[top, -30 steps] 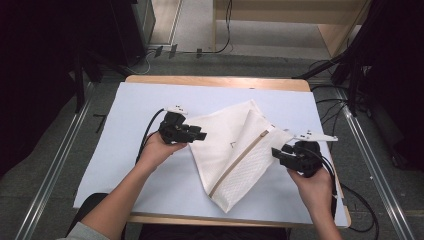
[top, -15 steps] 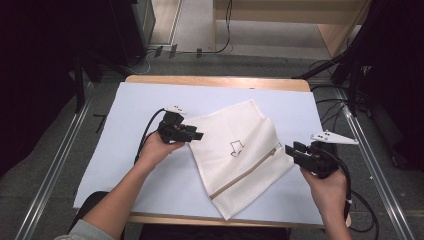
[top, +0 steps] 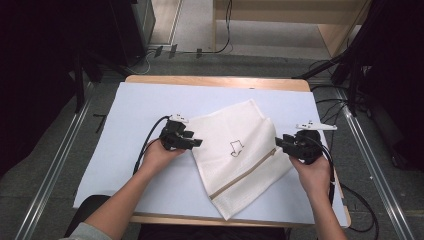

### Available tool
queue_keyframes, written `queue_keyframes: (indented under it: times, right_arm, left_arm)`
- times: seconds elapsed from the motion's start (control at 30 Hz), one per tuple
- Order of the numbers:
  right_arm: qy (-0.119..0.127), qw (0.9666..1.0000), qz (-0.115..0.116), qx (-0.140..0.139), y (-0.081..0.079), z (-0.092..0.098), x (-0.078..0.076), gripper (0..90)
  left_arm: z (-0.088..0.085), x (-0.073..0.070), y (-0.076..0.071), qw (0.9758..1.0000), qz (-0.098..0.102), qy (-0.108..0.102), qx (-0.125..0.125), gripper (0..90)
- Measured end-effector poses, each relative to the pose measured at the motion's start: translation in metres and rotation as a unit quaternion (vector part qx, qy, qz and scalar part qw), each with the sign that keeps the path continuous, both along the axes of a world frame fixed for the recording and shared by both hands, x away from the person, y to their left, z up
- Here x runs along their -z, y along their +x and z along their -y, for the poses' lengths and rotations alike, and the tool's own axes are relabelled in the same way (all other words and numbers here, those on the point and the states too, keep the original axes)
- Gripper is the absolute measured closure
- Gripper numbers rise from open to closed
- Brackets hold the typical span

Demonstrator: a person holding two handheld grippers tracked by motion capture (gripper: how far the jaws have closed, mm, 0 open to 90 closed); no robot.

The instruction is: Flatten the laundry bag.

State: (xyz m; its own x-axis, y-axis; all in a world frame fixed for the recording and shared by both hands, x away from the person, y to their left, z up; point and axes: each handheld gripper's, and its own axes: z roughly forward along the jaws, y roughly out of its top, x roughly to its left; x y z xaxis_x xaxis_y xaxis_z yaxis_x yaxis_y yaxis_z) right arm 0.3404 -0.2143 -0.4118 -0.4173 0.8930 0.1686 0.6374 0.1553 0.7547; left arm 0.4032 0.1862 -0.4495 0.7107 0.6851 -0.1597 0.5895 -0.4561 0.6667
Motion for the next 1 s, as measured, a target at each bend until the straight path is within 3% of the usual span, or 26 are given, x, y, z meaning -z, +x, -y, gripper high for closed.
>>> queue_keyframes:
  times: [0.2, 0.4, 0.6, 0.7, 0.77, 0.87, 0.93, 1.0]
  right_arm:
    - [0.000, 1.0000, -0.007, -0.004, 0.001, 0.000, 0.005, 64.0]
    - [-0.002, 0.9999, -0.011, -0.007, 0.000, -0.002, 0.008, 64.0]
    - [-0.006, 0.9999, -0.015, -0.005, 0.000, -0.001, 0.009, 64.0]
    - [-0.008, 0.9999, -0.014, -0.005, 0.000, 0.000, 0.010, 63.9]
    - [-0.005, 0.9999, -0.016, -0.002, 0.000, 0.001, 0.011, 64.0]
    - [-0.005, 0.9998, -0.017, -0.002, 0.000, 0.002, 0.012, 64.0]
    - [-0.007, 0.9998, -0.017, -0.002, 0.000, 0.002, 0.012, 64.0]
    - [-0.006, 0.9998, -0.017, -0.003, 0.000, 0.001, 0.013, 64.0]
  left_arm:
    - [-0.003, 0.000, 0.001, 0.9987, 0.037, 0.026, -0.022, 43.5]
    - [-0.022, -0.004, 0.008, 0.9975, 0.010, 0.021, -0.066, 43.0]
    - [-0.015, 0.005, 0.008, 0.9977, -0.006, 0.034, -0.058, 39.9]
    - [-0.010, 0.007, 0.008, 0.9973, 0.002, 0.035, -0.064, 39.9]
    - [-0.007, 0.009, 0.006, 0.9974, 0.009, 0.036, -0.061, 45.1]
    - [-0.003, 0.009, 0.002, 0.9966, 0.030, 0.057, -0.051, 60.3]
    - [-0.004, 0.010, 0.002, 0.9973, 0.028, 0.049, -0.048, 71.6]
    - [-0.005, 0.011, 0.003, 0.9979, 0.021, 0.036, -0.049, 76.0]
